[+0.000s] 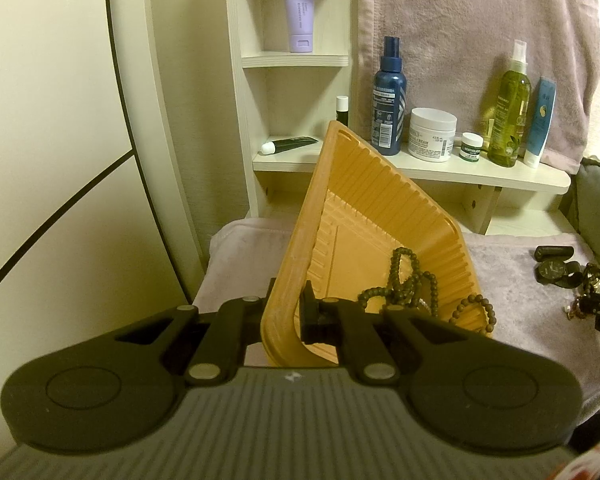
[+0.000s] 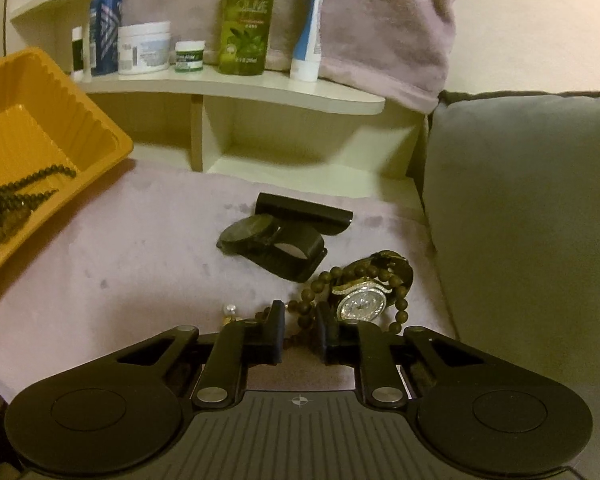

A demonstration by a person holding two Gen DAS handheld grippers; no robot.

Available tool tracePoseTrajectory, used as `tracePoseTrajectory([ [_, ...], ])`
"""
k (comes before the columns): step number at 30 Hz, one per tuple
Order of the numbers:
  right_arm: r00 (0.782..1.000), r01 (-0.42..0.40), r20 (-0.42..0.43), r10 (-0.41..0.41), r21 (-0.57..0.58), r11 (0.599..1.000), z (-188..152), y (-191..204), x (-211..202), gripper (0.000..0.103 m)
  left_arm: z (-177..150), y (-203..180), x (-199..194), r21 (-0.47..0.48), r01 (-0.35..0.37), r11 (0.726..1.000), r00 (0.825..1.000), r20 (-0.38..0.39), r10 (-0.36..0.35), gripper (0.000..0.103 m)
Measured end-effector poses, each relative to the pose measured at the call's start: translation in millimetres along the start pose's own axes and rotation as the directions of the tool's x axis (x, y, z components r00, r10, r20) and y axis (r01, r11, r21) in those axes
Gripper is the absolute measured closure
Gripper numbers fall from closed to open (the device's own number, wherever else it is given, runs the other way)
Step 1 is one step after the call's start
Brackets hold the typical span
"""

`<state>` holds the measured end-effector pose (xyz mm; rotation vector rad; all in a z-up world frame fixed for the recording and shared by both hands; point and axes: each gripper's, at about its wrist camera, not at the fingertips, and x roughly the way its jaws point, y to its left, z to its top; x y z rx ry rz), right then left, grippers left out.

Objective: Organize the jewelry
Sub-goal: 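Grasp the brown bead bracelet beside the watch with the right tool, then carry the brown bead bracelet into the orange tray and open the right tool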

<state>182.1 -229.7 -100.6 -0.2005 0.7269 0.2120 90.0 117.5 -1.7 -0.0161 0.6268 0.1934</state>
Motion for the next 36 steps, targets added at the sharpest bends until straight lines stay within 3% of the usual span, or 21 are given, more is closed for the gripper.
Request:
tracePoseTrajectory([
  [14,0.986,0.016,0.166,-0.028,0.076,0.997,19,-16,-58,0.096,0,0,0,0.000,0.000,1.000,1.000,0.001,0.000,0.096],
  [18,0.976,-0.044,0.218,0.023,0.089,0.995,36,-13,-77,0.096,0,0,0,-0.002,0.001,1.000,1.000,0.002,-0.001,0.096],
  [23,0.952,-0.189,0.260,0.161,0.087,0.978,60,7,-93,0.096,-1,1,0,-0.004,0.001,1.000,1.000,0.002,-0.001,0.096],
  [29,0.881,-0.422,0.253,0.400,0.035,0.906,83,53,-97,0.096,-1,0,-1,-0.008,0.002,1.000,1.000,0.002,-0.002,0.096],
  [33,0.823,-0.545,0.203,0.531,0.019,0.838,87,85,-87,0.096,-1,0,-1,-0.008,0.003,1.000,1.000,0.003,-0.003,0.096],
  [36,0.791,-0.599,0.159,0.591,0.001,0.801,84,108,-80,0.096,-1,0,-1,-0.009,0.003,1.000,1.000,0.003,-0.003,0.096],
])
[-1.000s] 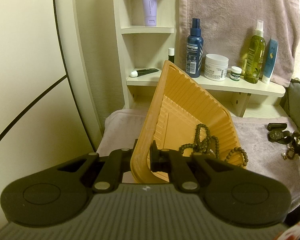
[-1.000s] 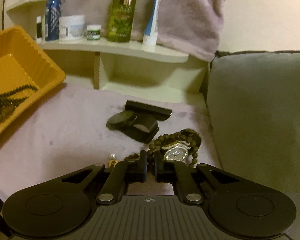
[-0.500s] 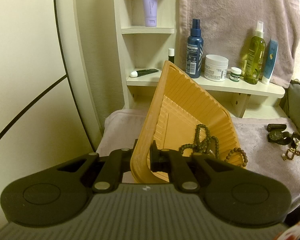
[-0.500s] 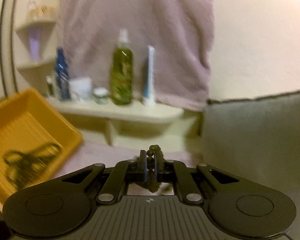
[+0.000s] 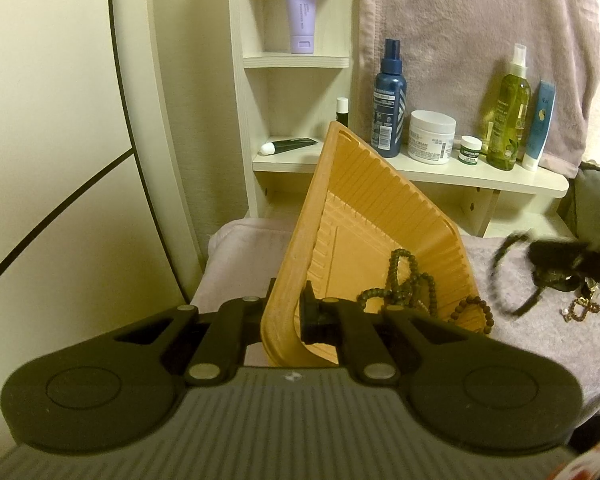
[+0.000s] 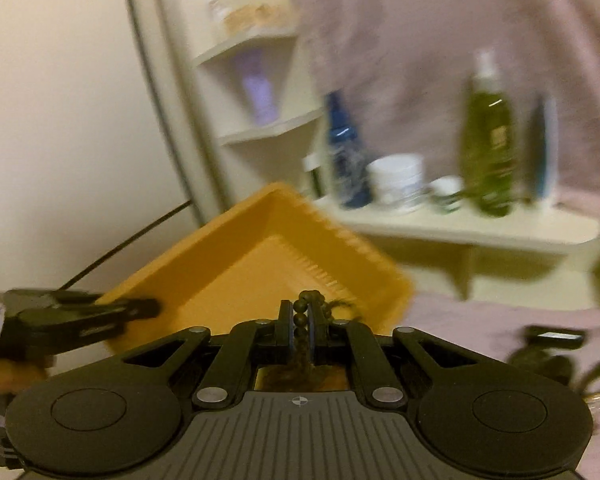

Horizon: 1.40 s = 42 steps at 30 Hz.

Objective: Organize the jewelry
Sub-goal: 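Carry the brown bead bracelet into the orange tray and open the right tool, then grasp the small brown bead strand with gold charm using the right tool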

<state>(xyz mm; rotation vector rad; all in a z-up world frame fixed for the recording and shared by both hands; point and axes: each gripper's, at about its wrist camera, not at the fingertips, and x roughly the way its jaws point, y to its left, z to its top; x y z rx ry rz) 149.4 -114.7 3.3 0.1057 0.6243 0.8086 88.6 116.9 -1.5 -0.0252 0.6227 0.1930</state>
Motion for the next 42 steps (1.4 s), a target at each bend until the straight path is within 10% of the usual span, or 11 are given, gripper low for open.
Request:
tracePoseTrajectory([
  [10,0.987,-0.127,-0.089,0.131,0.050,0.991,-17,17,44,0.091,0,0,-1,-0.002,0.003,1.000,1.000,0.001,-0.003,0.096],
  [13,0.993,-0.097,-0.058,0.101,0.068,0.993,-18,13,35,0.058,0,0,-1,-0.002,0.003,1.000,1.000,0.001,-0.003,0.096],
  [19,0.997,0.076,0.022,-0.080,0.125,0.989,-26,-22,-5,0.057,0,0,0,-0.003,0.003,1.000,1.000,0.002,-0.003,0.096],
  [32,0.839,0.541,-0.020,-0.543,0.136,0.830,-77,-113,-76,0.057,0,1,-1,0.001,0.000,1.000,1.000,0.002,0.000,0.096],
  [42,0.813,0.579,-0.071,-0.578,-0.001,0.815,-87,-137,-62,0.069,1,-1,-1,0.012,-0.004,1.000,1.000,0.000,0.004,0.096],
])
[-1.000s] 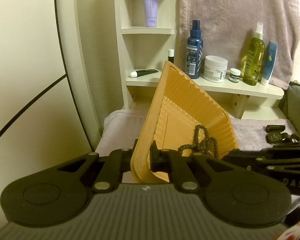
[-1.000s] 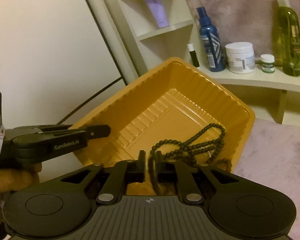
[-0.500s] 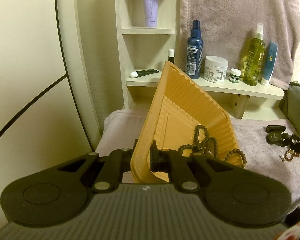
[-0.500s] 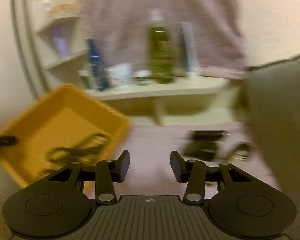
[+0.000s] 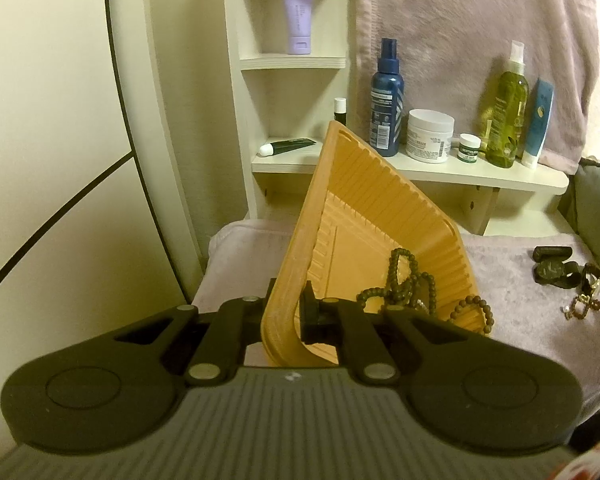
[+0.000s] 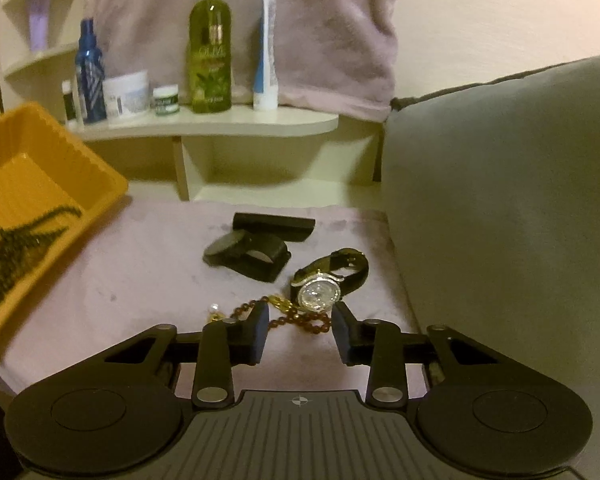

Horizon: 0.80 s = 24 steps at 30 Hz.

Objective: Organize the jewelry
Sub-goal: 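Grasp the small brown bead strand with gold charm using the right tool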

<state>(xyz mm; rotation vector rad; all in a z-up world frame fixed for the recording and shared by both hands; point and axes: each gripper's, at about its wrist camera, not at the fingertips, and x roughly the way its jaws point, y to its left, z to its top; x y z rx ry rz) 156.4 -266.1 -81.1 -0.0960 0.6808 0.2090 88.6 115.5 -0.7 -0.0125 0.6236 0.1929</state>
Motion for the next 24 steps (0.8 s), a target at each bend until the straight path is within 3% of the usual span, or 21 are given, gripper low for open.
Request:
tracePoseTrajectory([
  [7,0.998,-0.045,-0.049,0.044,-0.032,0.998,2,-3,25,0.082,0,-2,-1,0.007,-0.003,1.000,1.000,0.000,0.003,0.096],
  [20,0.995,-0.069,-0.087,0.055,-0.164,0.984,8,7,47,0.085,1,-3,-1,0.013,-0.004,1.000,1.000,-0.001,0.004,0.096],
  [24,0.994,-0.074,-0.090,0.061,-0.158,0.985,7,8,45,0.096,1,-3,-1,0.012,-0.004,1.000,1.000,-0.001,0.004,0.096],
])
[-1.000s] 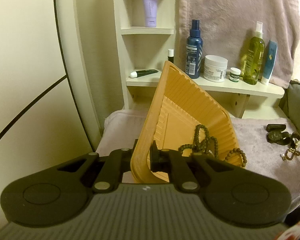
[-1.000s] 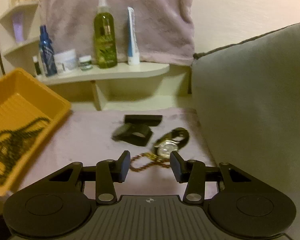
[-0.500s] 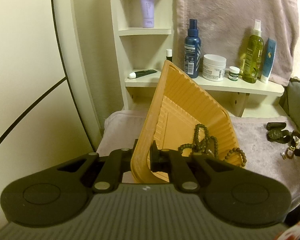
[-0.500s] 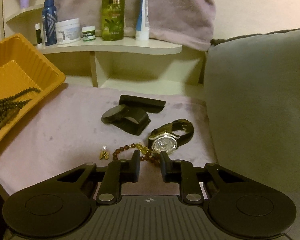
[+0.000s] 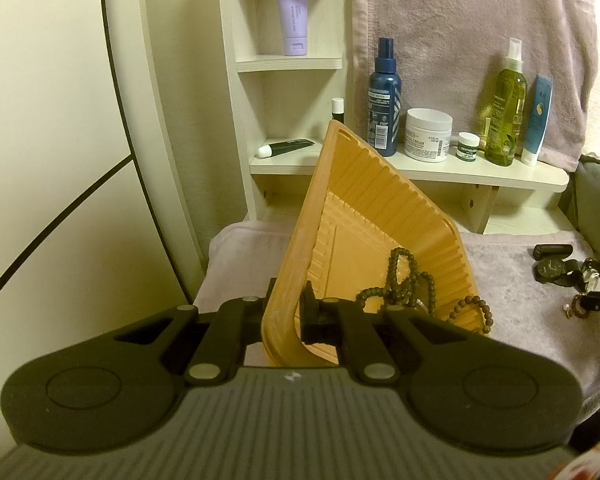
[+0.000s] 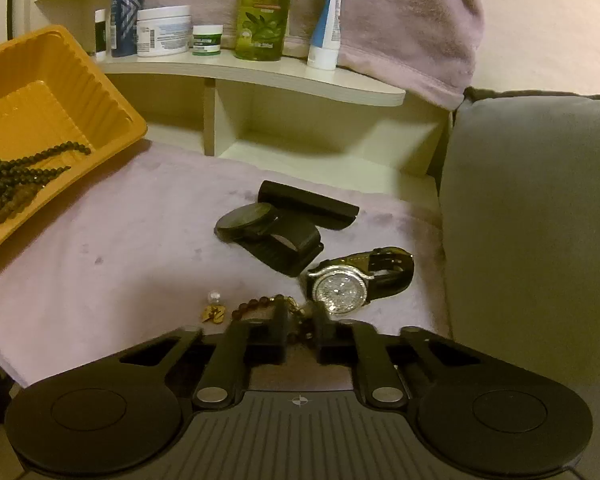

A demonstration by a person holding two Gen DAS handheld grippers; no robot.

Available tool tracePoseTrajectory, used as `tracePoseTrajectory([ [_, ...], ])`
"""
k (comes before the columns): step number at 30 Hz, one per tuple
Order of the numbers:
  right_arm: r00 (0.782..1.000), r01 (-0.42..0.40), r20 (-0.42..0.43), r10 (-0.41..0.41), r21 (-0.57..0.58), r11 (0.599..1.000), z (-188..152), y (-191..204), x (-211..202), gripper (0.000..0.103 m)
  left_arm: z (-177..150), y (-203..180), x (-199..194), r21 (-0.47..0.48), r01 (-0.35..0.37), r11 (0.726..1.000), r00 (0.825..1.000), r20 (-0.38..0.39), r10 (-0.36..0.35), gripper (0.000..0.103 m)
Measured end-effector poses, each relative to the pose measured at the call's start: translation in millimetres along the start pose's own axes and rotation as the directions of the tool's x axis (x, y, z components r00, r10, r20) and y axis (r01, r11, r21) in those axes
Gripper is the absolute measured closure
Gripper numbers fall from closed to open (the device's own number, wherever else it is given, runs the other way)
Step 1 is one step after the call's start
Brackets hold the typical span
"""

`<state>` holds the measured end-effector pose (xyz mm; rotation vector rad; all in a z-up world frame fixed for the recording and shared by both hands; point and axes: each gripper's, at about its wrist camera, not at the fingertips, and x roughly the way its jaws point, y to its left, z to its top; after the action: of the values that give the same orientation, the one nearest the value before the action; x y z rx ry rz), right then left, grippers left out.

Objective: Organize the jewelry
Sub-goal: 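Grasp the small brown bead strand with gold charm using the right tool, then carry the brown bead strand into the orange tray and open the right tool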

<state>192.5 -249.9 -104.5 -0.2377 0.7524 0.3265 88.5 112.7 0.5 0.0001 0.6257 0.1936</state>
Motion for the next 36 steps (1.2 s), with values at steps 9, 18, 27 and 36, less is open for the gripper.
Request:
tracePoseTrajectory([
  [9,0.999,-0.018,0.051,0.015,0.061,0.998,0,7,-31,0.096,0,0,0,0.000,0.001,1.000,1.000,0.002,-0.001,0.096],
  [18,0.984,-0.132,0.137,0.118,0.101,0.986,27,29,-81,0.096,1,1,-1,0.004,0.009,1.000,1.000,0.011,-0.009,0.096],
  [27,0.919,-0.363,0.201,0.340,0.089,0.928,68,75,-103,0.096,2,-1,-2,0.022,0.006,1.000,1.000,0.011,-0.006,0.096],
  [36,0.838,-0.534,0.171,0.518,0.068,0.843,95,126,-83,0.096,3,-2,-4,0.033,0.005,0.999,1.000,0.005,-0.005,0.096],
])
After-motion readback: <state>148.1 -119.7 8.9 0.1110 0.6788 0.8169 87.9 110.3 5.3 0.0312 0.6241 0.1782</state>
